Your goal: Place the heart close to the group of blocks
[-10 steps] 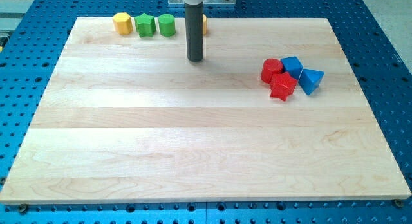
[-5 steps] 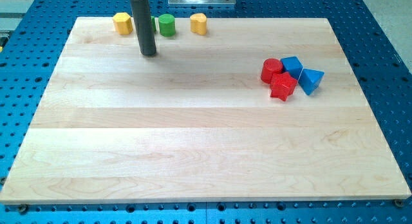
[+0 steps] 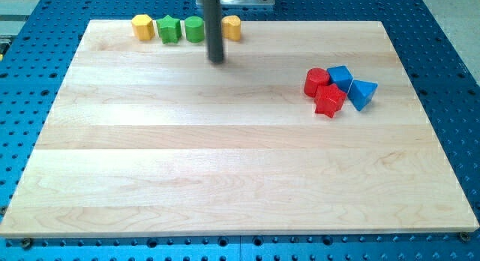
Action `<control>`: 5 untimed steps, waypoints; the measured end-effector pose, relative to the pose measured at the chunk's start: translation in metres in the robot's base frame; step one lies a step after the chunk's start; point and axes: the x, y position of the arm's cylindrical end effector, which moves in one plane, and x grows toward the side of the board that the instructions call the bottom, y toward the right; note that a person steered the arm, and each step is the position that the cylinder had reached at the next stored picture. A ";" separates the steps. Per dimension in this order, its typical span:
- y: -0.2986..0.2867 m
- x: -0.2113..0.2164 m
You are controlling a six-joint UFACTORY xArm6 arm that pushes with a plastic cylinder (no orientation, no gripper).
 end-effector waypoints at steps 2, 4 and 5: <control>0.030 -0.090; -0.008 -0.103; -0.029 -0.083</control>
